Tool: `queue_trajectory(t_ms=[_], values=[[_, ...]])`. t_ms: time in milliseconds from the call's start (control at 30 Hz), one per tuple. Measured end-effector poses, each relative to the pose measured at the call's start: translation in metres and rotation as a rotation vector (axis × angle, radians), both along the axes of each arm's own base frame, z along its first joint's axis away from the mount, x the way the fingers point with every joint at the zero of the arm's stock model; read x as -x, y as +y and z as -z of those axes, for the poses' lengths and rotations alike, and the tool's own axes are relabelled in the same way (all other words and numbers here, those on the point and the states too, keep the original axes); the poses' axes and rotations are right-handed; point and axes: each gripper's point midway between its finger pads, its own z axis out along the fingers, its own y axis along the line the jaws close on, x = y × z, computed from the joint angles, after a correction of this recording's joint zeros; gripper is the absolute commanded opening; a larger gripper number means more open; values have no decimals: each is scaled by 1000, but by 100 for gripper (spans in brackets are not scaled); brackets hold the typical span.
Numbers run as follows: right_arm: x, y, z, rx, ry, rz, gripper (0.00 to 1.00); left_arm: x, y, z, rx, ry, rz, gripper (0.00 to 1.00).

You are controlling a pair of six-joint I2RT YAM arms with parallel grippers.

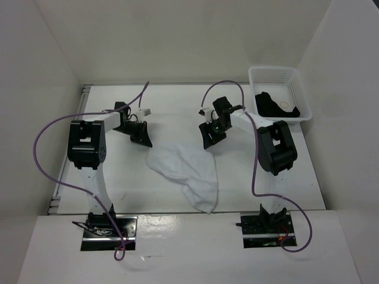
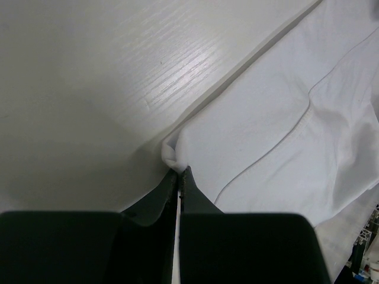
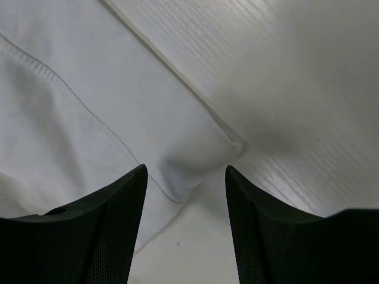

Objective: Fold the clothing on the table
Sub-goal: Flatten the skirt out

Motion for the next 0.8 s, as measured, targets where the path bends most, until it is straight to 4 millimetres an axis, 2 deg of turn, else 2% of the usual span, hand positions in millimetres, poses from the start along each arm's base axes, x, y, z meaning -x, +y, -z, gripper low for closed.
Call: queue_trajectory(t_ms=[133, 367, 800], values=[[6, 0, 9, 3, 45, 8, 59, 3, 2, 0, -7, 10, -17, 0], [5, -2, 9, 9, 50, 26, 57, 6, 9, 1, -8, 21, -37, 0], [1, -4, 13, 13, 57, 63, 53, 6, 9, 1, -8, 21, -36, 0]])
